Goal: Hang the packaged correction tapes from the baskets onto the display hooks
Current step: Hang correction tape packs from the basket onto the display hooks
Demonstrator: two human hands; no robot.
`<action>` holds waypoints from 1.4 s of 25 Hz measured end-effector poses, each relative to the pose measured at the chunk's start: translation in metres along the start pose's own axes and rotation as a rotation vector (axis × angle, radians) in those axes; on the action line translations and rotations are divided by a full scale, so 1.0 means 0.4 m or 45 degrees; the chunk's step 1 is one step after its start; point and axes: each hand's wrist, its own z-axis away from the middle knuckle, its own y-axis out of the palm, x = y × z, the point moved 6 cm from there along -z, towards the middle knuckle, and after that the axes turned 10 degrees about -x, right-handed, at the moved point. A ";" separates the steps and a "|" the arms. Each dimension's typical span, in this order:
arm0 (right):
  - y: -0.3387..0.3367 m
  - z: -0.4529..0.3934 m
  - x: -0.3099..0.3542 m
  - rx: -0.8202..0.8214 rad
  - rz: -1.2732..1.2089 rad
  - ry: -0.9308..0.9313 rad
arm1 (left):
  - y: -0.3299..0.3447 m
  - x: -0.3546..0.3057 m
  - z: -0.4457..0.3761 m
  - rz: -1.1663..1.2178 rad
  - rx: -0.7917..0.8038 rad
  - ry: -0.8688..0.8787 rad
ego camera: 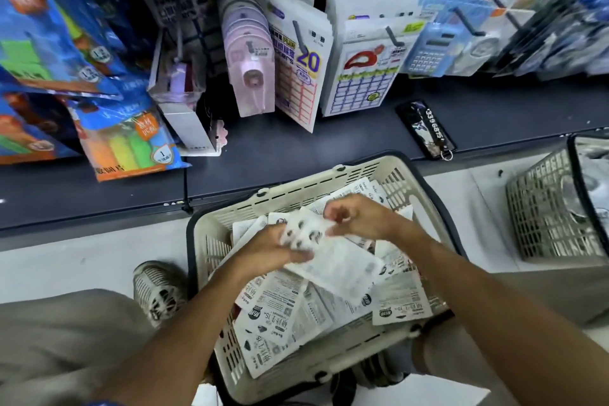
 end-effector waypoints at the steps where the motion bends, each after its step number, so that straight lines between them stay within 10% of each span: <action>1: -0.023 -0.004 0.019 -0.086 -0.293 0.058 | -0.016 -0.028 0.009 0.286 -0.024 -0.031; 8: 0.013 0.004 0.040 -0.617 -1.316 0.466 | -0.066 -0.110 0.013 0.998 -0.332 0.001; 13: 0.123 -0.002 0.121 -0.407 -1.264 0.454 | -0.068 -0.096 0.034 0.753 -0.722 0.042; 19: 0.066 0.010 0.180 -0.485 -1.658 0.283 | -0.094 -0.151 0.034 1.215 -0.111 0.031; 26: 0.069 0.003 0.209 -0.696 -0.488 0.143 | -0.090 -0.115 0.066 0.970 -0.004 -0.073; 30: 0.121 0.007 0.151 -0.387 -0.728 0.264 | -0.119 -0.114 0.058 0.904 -0.134 -0.078; 35: 0.365 0.091 0.001 0.121 0.946 -0.276 | -0.172 -0.067 0.060 1.089 -0.163 -0.111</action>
